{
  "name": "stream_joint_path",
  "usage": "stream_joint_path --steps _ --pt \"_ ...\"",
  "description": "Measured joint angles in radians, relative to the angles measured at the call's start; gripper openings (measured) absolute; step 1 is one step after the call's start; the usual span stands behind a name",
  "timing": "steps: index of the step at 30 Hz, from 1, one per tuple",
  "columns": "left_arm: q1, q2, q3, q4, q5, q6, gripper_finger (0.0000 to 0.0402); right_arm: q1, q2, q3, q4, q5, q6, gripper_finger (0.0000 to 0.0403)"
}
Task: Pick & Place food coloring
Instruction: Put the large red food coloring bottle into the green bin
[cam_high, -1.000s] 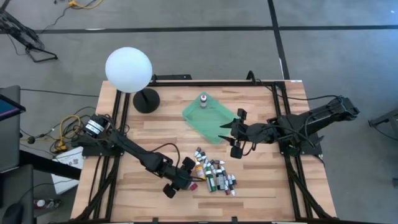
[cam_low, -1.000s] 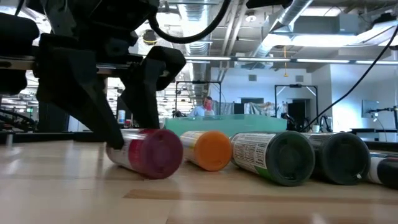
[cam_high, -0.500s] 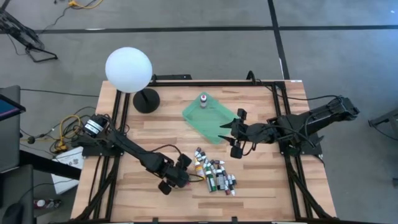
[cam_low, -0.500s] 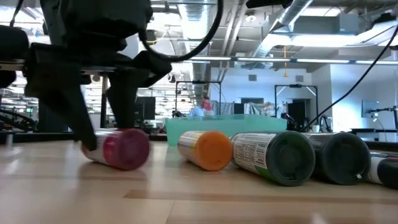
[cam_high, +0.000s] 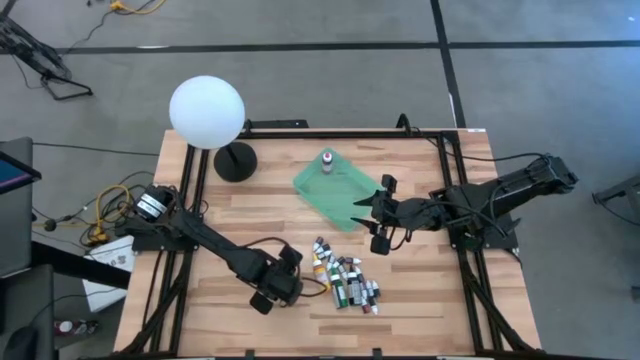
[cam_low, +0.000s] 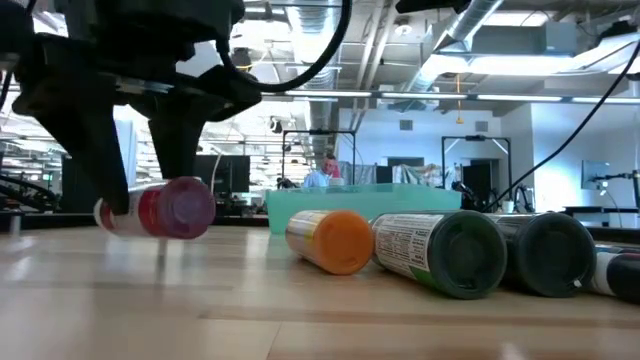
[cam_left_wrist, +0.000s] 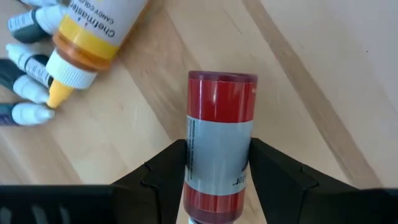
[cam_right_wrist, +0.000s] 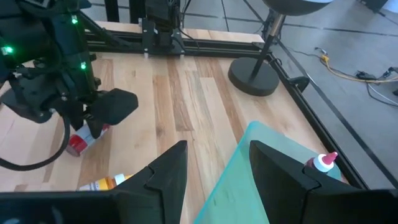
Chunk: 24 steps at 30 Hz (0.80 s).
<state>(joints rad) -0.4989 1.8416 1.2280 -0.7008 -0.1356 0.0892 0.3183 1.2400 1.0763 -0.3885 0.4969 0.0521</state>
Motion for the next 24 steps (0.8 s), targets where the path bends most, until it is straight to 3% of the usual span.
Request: stream_joint_path --steps 5,11,15,24 --pt "0.000 -0.001 0.021 -0.010 0.000 0.000 0.0165 0.000 0.000 0.000 0.000 0.000 0.000 0.0164" --pt "-0.014 0.003 0.021 -0.052 -0.008 0.133 0.0164 0.000 0.006 0.001 0.000 -0.001 0.000 0.0164" --pt "-0.029 0.008 0.021 -0.043 -0.068 0.161 0.0167 0.001 0.014 0.001 -0.009 -0.003 0.000 0.0164" --pt "-0.024 0.011 0.021 -0.037 -0.083 0.109 0.0215 0.001 0.025 0.001 -0.011 -0.003 0.000 0.0164"
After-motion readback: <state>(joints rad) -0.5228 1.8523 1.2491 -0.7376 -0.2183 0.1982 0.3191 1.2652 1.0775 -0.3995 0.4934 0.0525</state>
